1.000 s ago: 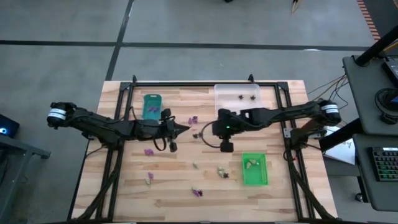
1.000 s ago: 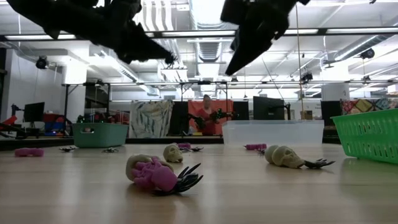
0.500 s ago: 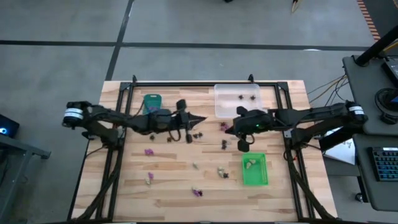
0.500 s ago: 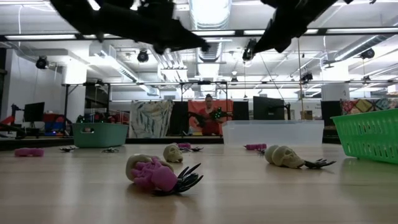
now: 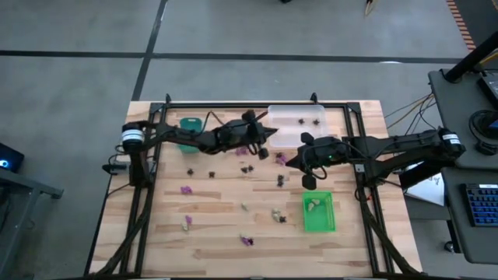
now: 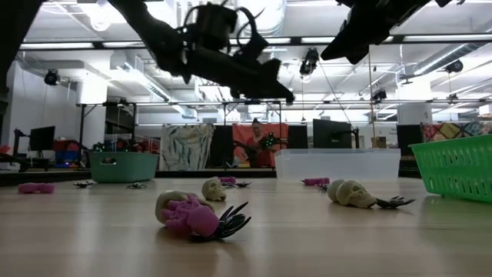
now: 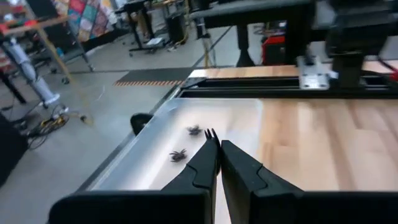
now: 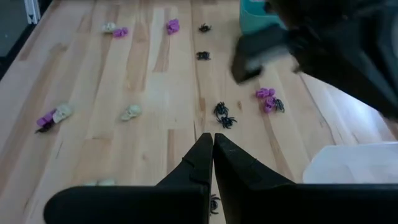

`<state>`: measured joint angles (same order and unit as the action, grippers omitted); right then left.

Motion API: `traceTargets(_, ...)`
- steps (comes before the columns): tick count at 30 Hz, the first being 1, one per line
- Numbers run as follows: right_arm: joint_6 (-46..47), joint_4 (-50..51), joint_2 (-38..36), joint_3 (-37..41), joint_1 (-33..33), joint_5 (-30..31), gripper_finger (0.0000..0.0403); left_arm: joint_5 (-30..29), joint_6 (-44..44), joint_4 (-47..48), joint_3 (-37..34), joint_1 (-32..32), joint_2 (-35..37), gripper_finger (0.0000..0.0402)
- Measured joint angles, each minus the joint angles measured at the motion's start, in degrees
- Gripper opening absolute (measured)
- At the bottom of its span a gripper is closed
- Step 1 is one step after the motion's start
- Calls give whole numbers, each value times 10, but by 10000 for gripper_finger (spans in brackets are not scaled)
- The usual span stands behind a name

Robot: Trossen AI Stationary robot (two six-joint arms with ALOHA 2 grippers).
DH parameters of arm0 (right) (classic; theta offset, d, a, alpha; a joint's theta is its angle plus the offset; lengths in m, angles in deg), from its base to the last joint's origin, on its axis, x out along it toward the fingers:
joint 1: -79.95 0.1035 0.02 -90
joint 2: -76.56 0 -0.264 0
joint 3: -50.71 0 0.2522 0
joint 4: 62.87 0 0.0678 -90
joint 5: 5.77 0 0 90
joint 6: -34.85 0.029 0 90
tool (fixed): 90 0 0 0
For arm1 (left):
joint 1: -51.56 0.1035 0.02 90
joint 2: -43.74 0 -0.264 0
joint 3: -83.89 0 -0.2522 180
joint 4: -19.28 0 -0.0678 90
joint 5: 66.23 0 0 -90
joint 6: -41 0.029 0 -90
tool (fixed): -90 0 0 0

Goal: Sort Halloween decoration
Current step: Put the black spider toy into the white bin

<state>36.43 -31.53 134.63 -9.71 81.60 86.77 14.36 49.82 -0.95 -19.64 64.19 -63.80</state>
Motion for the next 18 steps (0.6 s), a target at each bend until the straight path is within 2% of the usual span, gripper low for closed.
traceTargets(7,-11,0,1,0,0,0,9,1,-82,69,75,40,-58,0)
traceTargets(12,-16,-4,2,0,0,0,9,3,-106,136,144,45,-98,0)
traceTargets(18,-8,-5,3,0,0,0,9,-17,-111,141,165,47,-118,10)
